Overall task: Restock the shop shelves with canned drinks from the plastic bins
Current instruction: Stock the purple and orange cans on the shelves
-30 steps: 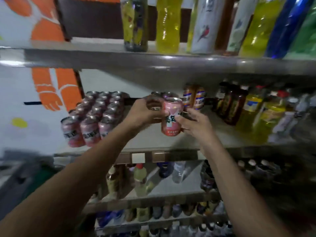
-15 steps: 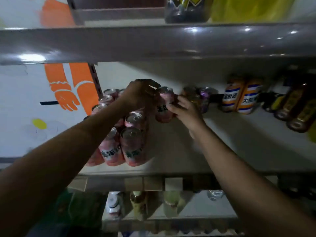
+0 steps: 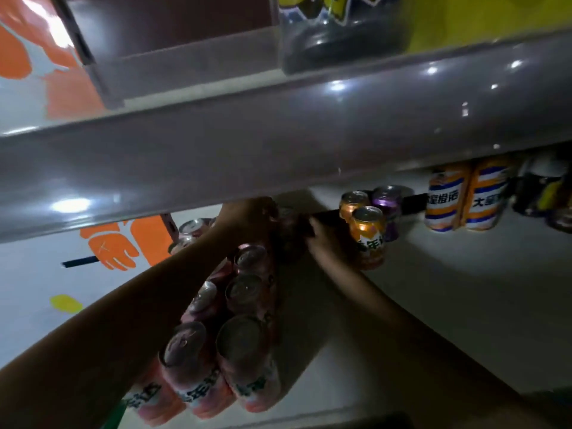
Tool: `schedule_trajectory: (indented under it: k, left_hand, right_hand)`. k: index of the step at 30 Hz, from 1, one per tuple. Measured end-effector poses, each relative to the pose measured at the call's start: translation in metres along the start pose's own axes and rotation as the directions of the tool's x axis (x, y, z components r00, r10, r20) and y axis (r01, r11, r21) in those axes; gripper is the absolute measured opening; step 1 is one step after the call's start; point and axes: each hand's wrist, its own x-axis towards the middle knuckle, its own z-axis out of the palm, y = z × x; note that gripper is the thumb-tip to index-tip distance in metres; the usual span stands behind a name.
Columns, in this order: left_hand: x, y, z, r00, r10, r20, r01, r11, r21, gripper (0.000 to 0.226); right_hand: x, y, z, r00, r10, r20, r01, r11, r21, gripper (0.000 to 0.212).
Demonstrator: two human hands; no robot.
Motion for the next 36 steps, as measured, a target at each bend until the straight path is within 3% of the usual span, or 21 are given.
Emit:
schedule_trajectory:
  k: [4, 7, 10, 13, 15, 17, 20, 23, 25, 28, 31, 35, 36]
  left_hand:
    - [0.010, 0.003, 0.008, 0.998, 0.061, -0.025, -0.061, 0.998, -0.015, 0.034]
    - [0.013, 0.006, 0.007, 0.999, 0.025, -0.034, -0.027, 0.998, -0.064, 0.031]
    - [0.006, 0.010, 0.008, 0.999, -0.026, -0.028, 0.022, 0.993, -0.117, 0.032]
    - [-0.005, 0.022, 0.005, 0.990, -0.076, -0.123, 0.054, 0.984, -0.172, 0.042]
    - [-0.020, 0.041, -0.003, 0.988, -0.097, -0.118, 0.039, 0.907, -0.420, 0.045]
    - [-0.033, 0.062, -0.013, 0.988, -0.140, -0.059, 0.070, 0.763, -0.642, 0.046]
    - [-0.056, 0.091, -0.029, 0.974, -0.226, -0.023, 0.107, 0.545, -0.831, 0.048]
    - [-0.080, 0.118, -0.041, 0.969, -0.244, -0.033, 0.082, 0.446, -0.891, 0.051]
    - [-0.096, 0.140, -0.047, 0.980, -0.200, -0.017, 0.054, 0.347, -0.936, 0.050]
    - [-0.127, 0.182, -0.056, 0.988, -0.154, -0.033, 0.010, 0.276, -0.961, 0.050]
    - [-0.157, 0.238, -0.051, 0.984, -0.163, 0.065, 0.101, 0.224, -0.969, 0.045]
    - [-0.191, 0.343, -0.051, 0.998, -0.011, -0.059, -0.057, 0.143, -0.988, 0.025]
    - [-0.200, 0.370, -0.054, 0.995, 0.047, -0.091, -0.096, 0.118, -0.988, 0.034]
  right_hand:
    - [0.014, 0.006, -0.003, 1.000, -0.005, -0.023, 0.001, 0.990, -0.144, 0.051]
    - [0.020, 0.006, -0.003, 1.000, -0.016, -0.018, 0.012, 0.979, -0.204, 0.051]
    - [0.017, 0.005, 0.000, 0.999, -0.037, -0.031, 0.031, 0.987, -0.159, 0.046]
    - [0.004, -0.005, 0.003, 0.994, -0.064, -0.087, 0.059, 0.996, -0.063, 0.049]
    - [-0.011, -0.014, -0.005, 0.989, -0.096, -0.114, 0.108, 0.990, 0.095, 0.058]
    - [-0.026, -0.024, -0.020, 0.986, -0.115, -0.120, 0.138, 0.969, 0.205, 0.059]
    - [-0.055, -0.039, -0.049, 0.980, -0.152, -0.127, 0.181, 0.946, 0.268, 0.057]
    - [-0.092, -0.044, -0.082, 0.957, -0.190, -0.219, 0.230, 0.958, 0.174, 0.050]
    - [-0.119, -0.043, -0.106, 0.942, -0.221, -0.254, 0.265, 0.952, 0.152, 0.047]
    - [-0.163, -0.043, -0.150, 0.918, -0.261, -0.300, 0.310, 0.941, 0.131, 0.046]
    - [-0.217, -0.037, -0.200, 0.879, -0.276, -0.387, 0.327, 0.942, 0.071, 0.050]
    - [-0.301, -0.025, -0.276, 0.790, -0.279, -0.546, 0.292, 0.954, -0.065, 0.046]
    - [-0.324, -0.023, -0.293, 0.765, -0.270, -0.585, 0.274, 0.958, -0.085, 0.045]
